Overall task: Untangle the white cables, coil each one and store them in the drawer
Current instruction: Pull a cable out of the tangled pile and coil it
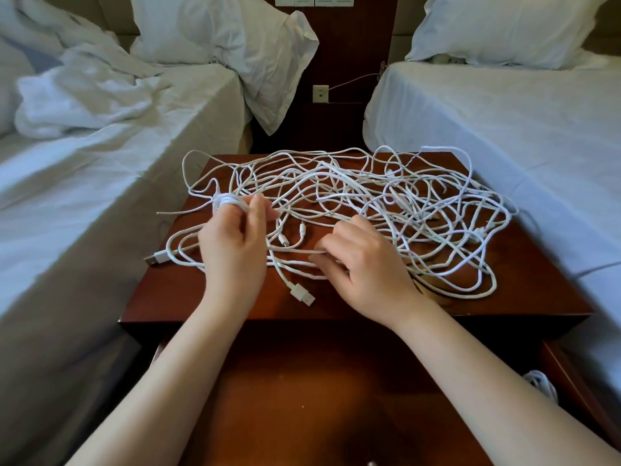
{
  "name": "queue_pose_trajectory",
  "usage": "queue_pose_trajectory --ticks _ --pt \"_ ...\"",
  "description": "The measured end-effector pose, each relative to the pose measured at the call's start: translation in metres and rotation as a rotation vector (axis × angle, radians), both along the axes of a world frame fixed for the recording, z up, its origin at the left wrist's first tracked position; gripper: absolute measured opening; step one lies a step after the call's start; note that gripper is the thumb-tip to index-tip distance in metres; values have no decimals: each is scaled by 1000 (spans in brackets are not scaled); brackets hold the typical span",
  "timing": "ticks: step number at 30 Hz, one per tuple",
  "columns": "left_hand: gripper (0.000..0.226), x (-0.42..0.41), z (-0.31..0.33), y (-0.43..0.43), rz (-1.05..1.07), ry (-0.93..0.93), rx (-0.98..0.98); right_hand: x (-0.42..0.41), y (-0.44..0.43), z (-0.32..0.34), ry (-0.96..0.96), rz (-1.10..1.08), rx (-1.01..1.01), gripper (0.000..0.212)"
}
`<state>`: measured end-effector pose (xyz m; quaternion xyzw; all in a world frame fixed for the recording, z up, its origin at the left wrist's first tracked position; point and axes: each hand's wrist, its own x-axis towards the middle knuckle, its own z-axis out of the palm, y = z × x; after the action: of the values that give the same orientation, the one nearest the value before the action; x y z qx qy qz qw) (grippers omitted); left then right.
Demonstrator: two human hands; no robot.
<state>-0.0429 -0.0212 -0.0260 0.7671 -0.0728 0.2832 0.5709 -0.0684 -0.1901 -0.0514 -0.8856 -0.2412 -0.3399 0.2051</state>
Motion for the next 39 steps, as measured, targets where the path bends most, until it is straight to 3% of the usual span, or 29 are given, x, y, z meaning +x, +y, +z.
queue_pose_trajectory --ticks 5,9,15,19,22,29,33,39 --pt "42 0 -11 -1 52 -139 432 0 -4 10 -186 -43 19 18" --pt "38 -4 -8 -4 23 -82 512 0 -8 15 -272 -81 34 19" --pt "43 -10 0 -8 -164 125 400 0 -13 22 -381 -100 48 24" --pt "48 -17 9 -10 -601 423 132 0 -20 27 -427 -124 64 29" --pt "48 -19 13 -8 -904 547 21 2 -23 26 -395 -120 68 30" --pt "43 -18 16 2 -1272 670 -77 7 -25 17 -267 -58 96 29" --pt "42 -20 16 1 -1391 687 -174 4 -14 8 -79 20 129 29" --pt "38 -18 18 -1 -1426 481 -391 -3 4 1 145 126 12 14"
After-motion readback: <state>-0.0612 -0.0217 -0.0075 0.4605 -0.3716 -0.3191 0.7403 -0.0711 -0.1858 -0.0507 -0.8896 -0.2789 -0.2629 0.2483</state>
